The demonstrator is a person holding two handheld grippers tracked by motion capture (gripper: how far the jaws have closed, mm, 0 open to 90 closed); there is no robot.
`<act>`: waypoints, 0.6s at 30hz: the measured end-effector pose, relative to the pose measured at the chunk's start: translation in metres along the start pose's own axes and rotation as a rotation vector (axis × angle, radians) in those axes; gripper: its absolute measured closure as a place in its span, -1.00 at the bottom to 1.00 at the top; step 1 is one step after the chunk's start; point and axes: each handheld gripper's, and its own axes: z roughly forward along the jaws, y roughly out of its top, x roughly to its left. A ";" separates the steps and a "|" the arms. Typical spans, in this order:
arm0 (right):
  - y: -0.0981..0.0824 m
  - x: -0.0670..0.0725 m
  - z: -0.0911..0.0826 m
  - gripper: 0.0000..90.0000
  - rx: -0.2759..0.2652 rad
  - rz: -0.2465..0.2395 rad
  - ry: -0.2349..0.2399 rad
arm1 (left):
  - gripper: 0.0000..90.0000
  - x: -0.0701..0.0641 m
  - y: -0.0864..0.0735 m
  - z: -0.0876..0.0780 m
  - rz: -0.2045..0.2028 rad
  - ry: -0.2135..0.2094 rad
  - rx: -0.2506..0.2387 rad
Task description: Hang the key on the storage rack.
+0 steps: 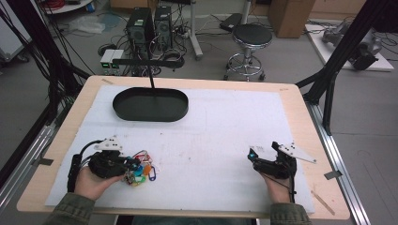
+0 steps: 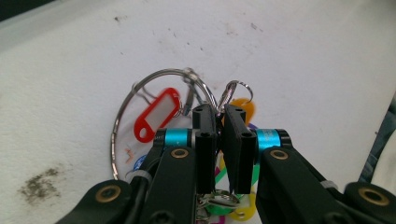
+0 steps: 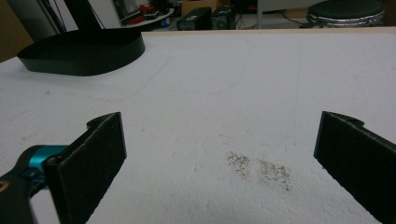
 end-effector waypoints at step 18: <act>0.000 0.000 0.000 -0.97 -0.001 0.002 0.003 | 0.87 0.010 0.026 -0.032 -0.006 0.007 -0.075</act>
